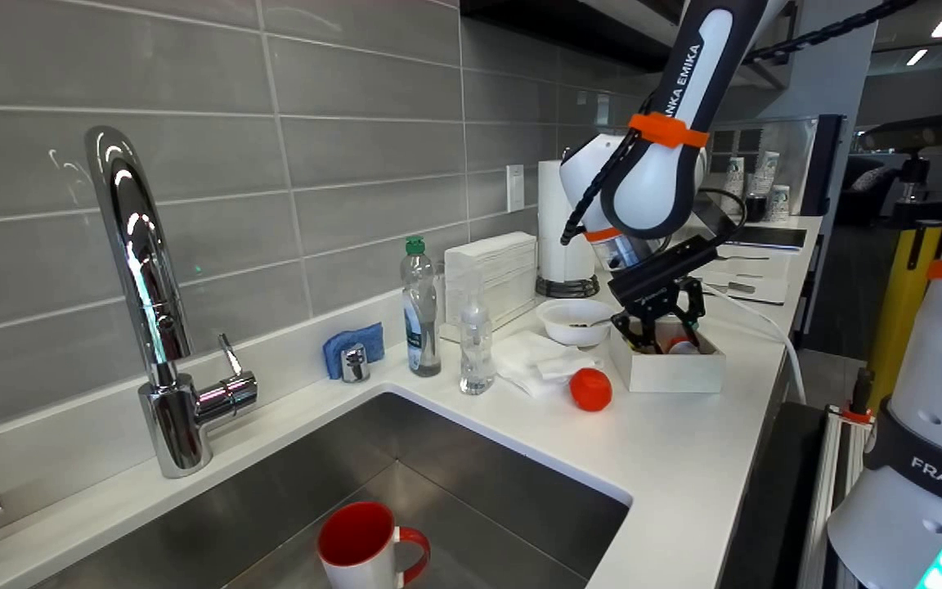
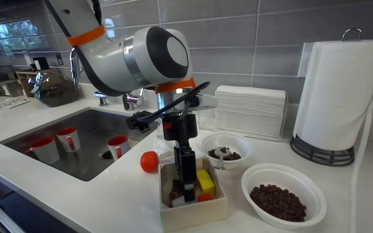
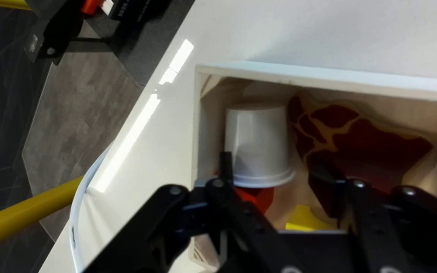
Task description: Put the coffee pod, which is in the crate, on the table
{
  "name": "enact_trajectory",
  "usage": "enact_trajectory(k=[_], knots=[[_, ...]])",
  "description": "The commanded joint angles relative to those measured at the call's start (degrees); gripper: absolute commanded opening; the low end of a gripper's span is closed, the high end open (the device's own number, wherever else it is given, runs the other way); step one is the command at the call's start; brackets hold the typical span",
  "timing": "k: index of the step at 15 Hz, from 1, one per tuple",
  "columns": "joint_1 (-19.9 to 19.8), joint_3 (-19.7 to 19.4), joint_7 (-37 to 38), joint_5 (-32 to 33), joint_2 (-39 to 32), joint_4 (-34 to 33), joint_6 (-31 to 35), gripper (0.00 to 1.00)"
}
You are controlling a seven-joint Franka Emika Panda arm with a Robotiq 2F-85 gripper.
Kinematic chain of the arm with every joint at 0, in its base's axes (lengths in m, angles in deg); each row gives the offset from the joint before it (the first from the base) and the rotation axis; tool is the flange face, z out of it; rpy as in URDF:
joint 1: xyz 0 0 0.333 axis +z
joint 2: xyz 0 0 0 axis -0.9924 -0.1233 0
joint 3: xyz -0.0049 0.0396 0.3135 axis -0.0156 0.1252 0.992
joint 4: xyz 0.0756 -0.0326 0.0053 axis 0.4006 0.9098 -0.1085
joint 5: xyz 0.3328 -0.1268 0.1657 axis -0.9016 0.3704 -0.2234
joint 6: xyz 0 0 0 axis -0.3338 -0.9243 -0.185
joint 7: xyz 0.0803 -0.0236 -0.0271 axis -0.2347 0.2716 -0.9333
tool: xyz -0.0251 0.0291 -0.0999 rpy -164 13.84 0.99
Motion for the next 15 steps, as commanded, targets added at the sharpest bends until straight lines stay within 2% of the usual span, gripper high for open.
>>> enact_trajectory(k=[1,2,4,6,8,9,10,15], knots=[[0.35,-0.79,2.03,2.35,-0.68,0.97,4.00,0.54],[0.33,-0.93,2.28,3.62,-0.55,1.09,4.58,0.60],[0.24,-1.25,2.64,5.66,-0.59,1.51,6.48,0.65],[0.15,-1.61,3.09,7.16,-0.73,1.93,7.92,0.54],[0.14,-1.90,3.52,8.07,-1.03,2.24,8.98,0.54],[0.08,-2.00,3.72,8.46,-0.94,2.28,9.01,0.37],[0.05,-2.02,3.88,8.67,-0.95,2.29,9.02,0.29],[-0.26,-2.01,2.17,6.52,0.12,2.28,8.37,0.27]])
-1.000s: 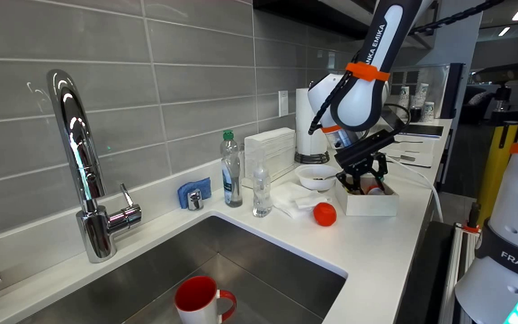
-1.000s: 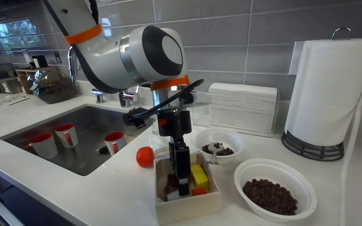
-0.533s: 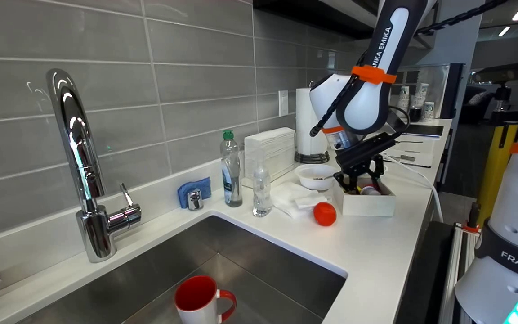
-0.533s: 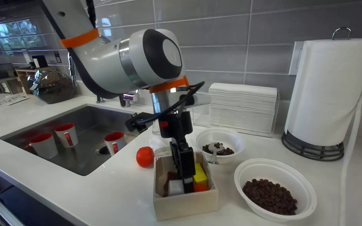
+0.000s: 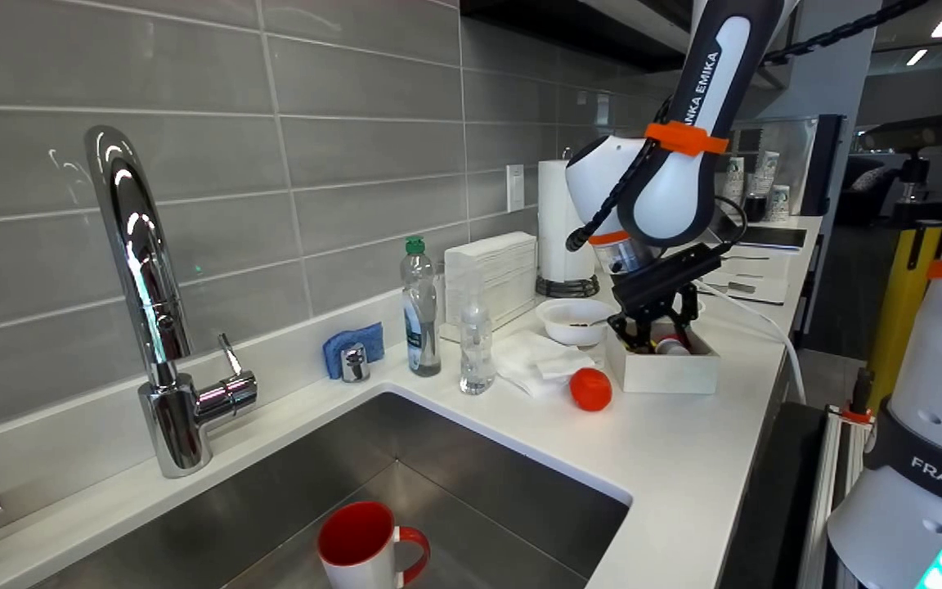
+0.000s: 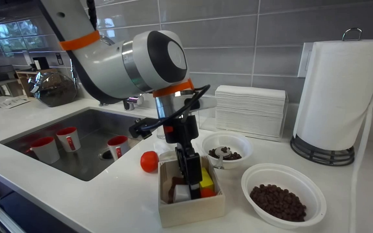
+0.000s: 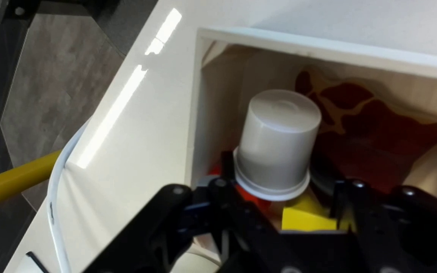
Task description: Put the coffee pod, which is in the crate, on the table
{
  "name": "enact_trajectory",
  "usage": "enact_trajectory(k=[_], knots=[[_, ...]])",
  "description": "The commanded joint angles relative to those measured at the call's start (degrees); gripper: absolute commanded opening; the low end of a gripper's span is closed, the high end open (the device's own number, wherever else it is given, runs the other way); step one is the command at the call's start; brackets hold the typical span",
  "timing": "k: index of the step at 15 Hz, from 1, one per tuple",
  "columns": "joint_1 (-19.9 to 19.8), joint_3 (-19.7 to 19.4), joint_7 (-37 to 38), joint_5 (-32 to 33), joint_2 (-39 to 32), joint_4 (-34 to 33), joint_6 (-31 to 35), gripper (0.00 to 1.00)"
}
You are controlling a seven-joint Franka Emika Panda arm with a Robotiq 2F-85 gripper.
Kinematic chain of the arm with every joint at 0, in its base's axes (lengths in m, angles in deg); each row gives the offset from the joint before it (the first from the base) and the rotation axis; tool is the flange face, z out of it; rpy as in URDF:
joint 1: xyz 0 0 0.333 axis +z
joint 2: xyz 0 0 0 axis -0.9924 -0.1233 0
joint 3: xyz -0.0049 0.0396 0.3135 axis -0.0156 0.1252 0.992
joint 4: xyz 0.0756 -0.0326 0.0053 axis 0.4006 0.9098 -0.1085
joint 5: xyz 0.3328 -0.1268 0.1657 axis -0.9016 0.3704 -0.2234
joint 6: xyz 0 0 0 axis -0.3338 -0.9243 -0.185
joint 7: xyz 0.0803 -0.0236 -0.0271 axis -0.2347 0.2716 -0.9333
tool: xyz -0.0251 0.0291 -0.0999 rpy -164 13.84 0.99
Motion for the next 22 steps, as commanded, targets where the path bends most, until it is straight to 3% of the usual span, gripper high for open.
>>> enact_trajectory(k=[1,6,12,18,22], knots=[[-0.41,-0.75,-1.46,-1.37,1.10,0.91,1.64,0.27],[-1.05,-1.16,-8.19,-7.54,4.47,0.89,-0.07,0.27],[-2.41,-1.31,-22.16,-20.05,10.44,-0.21,-3.99,0.27],[-1.68,0.62,-37.15,-30.64,20.65,2.02,-14.70,0.27],[-0.50,3.63,-41.96,-33.60,27.85,4.43,-22.61,0.27]])
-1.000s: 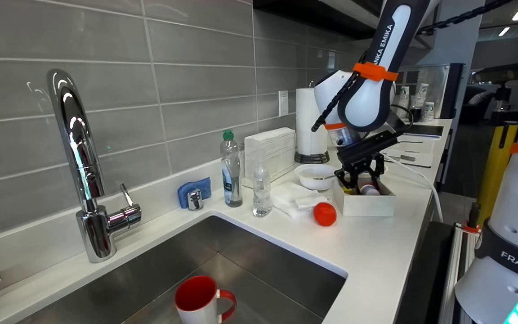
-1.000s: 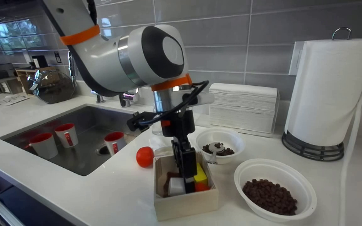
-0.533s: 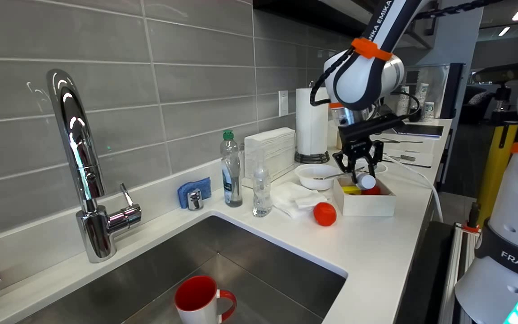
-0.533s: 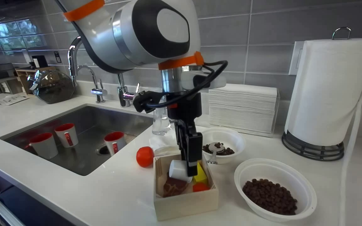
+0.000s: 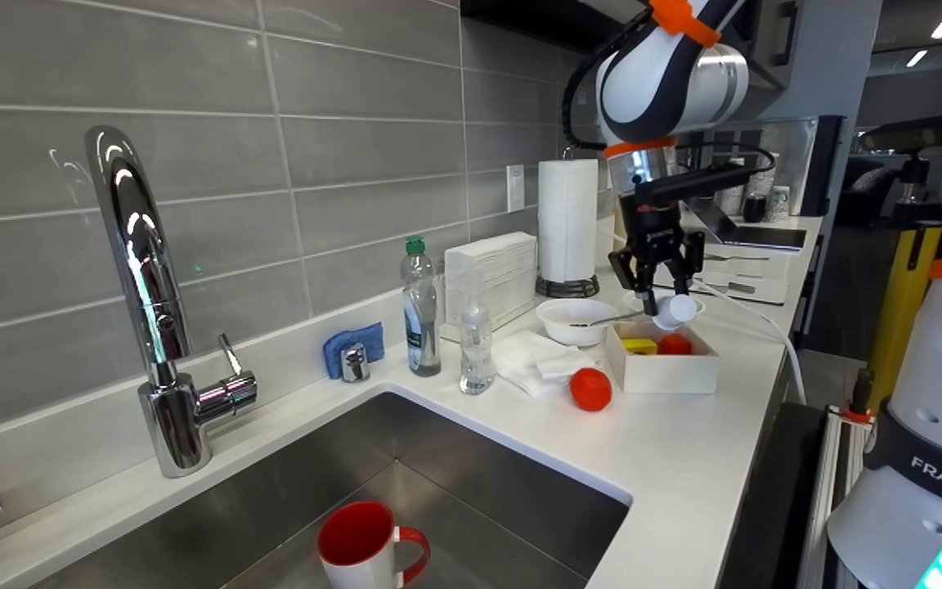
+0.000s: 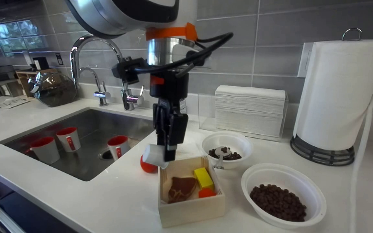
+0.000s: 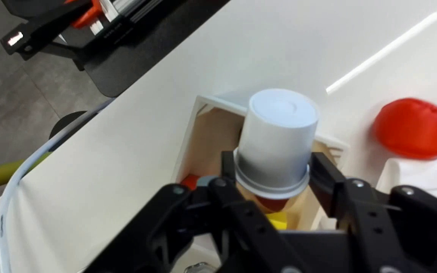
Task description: Put the coffee pod, which is in the crate, on the table
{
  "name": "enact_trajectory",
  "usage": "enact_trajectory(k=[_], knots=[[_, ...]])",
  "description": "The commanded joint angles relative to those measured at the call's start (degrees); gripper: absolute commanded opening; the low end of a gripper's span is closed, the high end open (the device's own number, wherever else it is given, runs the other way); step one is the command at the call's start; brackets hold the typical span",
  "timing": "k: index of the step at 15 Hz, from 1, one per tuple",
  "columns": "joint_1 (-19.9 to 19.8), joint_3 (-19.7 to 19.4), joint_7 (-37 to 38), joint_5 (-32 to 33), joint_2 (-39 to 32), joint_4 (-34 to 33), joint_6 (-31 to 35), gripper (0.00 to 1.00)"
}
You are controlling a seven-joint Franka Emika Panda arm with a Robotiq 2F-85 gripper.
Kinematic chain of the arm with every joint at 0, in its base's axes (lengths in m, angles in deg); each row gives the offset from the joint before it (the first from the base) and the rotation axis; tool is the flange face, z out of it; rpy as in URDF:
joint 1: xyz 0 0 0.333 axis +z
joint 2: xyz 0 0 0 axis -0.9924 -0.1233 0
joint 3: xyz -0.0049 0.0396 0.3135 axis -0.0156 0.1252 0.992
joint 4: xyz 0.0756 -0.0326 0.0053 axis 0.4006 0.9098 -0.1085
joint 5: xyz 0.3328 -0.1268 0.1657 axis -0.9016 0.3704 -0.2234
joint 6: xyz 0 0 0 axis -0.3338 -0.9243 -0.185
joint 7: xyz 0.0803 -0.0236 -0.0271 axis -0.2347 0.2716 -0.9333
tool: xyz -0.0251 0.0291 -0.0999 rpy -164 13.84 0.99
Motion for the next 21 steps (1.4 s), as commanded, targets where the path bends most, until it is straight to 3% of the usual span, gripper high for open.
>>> enact_trajectory(k=[1,7,13,17,21], knots=[[1.51,2.70,-4.83,-3.75,8.86,3.52,-6.73,0.27],[7.76,11.99,-3.99,-3.33,8.38,1.88,-11.48,0.27],[15.96,20.21,-6.19,-1.42,0.50,0.04,-11.57,0.27],[17.42,21.65,-8.64,2.80,-6.65,-1.78,-9.64,0.27],[17.10,20.44,-11.65,8.60,-12.84,-3.91,-8.03,0.27]])
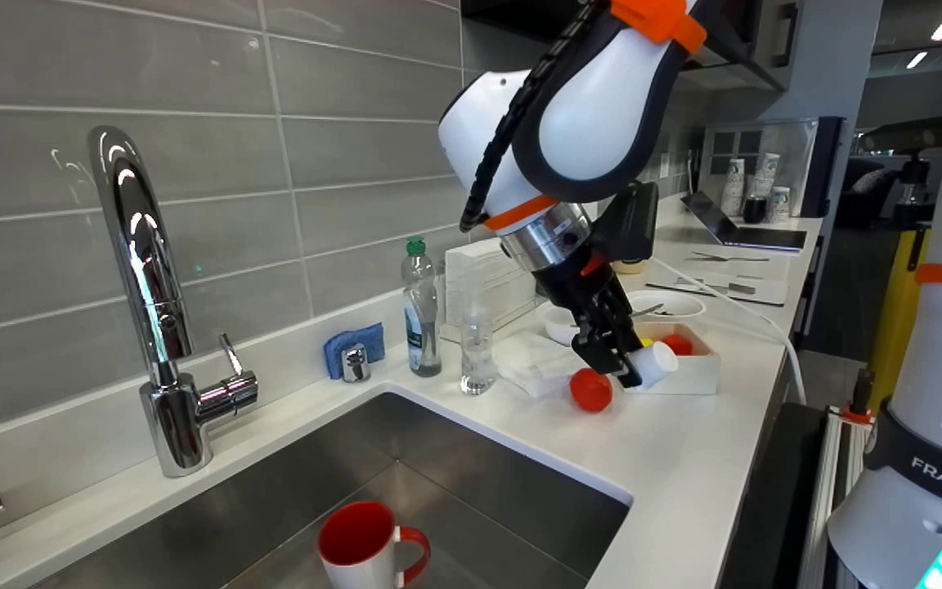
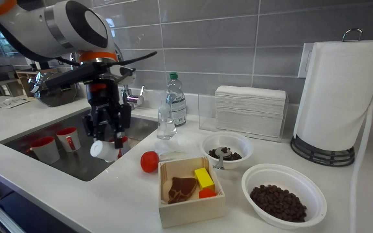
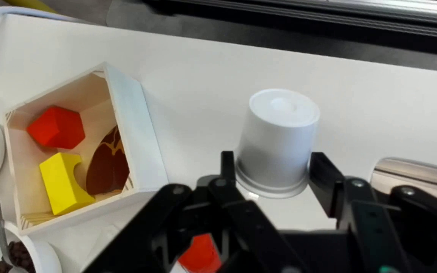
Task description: Put the coffee pod, which is in the crate, on the table
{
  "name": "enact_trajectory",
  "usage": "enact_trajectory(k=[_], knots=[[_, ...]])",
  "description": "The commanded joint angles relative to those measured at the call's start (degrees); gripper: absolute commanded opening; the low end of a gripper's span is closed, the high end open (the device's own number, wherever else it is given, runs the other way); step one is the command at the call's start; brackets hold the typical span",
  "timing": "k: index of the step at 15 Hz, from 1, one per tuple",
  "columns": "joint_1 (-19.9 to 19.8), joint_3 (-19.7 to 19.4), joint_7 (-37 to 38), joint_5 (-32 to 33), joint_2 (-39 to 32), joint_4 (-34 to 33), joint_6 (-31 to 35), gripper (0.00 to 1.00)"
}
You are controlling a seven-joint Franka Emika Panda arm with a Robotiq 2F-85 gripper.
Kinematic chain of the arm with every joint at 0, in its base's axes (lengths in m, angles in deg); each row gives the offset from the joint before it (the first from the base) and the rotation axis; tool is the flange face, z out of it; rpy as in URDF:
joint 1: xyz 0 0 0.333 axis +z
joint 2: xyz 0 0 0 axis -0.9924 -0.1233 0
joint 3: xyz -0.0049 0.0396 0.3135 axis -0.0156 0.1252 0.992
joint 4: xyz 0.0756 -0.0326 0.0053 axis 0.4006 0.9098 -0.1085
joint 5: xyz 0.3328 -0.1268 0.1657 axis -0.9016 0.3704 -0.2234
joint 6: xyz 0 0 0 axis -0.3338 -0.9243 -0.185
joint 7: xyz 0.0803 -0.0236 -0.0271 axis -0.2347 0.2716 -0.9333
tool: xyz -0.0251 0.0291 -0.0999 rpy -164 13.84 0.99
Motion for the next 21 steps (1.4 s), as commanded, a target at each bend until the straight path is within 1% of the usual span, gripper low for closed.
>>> enact_trajectory(k=[1,6,8,11,16,17,18,21], knots=[[-0.17,-1.66,-2.99,5.18,-7.03,-3.80,1.08,0.27],[0.30,-3.34,-5.19,9.48,-14.57,-7.27,2.33,0.27],[0.63,-3.67,-5.48,10.52,-17.32,-8.67,1.76,0.27],[1.06,-4.07,-5.44,11.11,-21.06,-9.99,1.79,0.27],[2.16,-4.52,-5.62,11.72,-24.82,-11.26,1.78,0.27],[2.36,-4.64,-5.40,11.96,-25.08,-11.41,1.99,0.77],[2.51,-4.76,-5.46,12.12,-25.34,-11.58,2.07,0.78],[2.47,-5.01,-5.74,11.47,-24.94,-12.02,2.25,0.98]])
